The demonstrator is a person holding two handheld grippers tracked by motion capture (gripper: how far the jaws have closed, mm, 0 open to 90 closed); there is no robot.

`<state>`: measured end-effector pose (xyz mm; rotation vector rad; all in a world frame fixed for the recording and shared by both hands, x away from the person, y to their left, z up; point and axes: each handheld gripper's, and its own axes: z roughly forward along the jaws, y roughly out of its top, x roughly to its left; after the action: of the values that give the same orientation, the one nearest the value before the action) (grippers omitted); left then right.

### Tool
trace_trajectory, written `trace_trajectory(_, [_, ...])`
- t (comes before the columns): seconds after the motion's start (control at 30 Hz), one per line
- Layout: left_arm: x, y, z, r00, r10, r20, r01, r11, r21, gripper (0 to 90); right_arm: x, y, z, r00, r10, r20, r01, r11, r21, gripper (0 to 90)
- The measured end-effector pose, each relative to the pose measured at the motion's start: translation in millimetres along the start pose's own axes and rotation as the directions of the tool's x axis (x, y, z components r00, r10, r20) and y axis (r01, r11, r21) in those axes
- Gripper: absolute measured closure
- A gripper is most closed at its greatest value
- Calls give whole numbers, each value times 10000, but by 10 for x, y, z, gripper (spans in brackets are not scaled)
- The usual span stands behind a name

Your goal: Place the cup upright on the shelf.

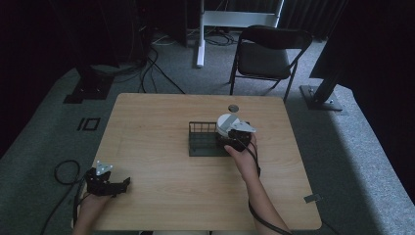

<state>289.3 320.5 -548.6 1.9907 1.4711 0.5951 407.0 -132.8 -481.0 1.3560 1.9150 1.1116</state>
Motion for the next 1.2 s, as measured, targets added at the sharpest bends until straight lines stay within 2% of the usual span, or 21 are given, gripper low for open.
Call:
trace_trajectory(0.4, [0, 0, 0, 10000, 0, -1, 0, 10000, 1, 2, -40, -25, -98, 9998, -62, -197, 58, 9998, -204, 127])
trace_trajectory(0.5, [0, 0, 0, 10000, 6, 1, -6, 10000, -1, 2, -41, -43, -128, 9992, 142, -374, -151, 9996, -258, 128])
trace_trajectory(0.93, [0, 0, 0, 10000, 6, 1, -6, 10000, 2, 2, -96, -83, -251, 9994, 111, -321, -125, 9990, -434, 129])
trace_trajectory(1.2, [0, 0, 0, 10000, 0, 1, 0, 10000, -2, 1, -125, -101, -350, 9989, 141, -443, -170, 9978, -647, 129])
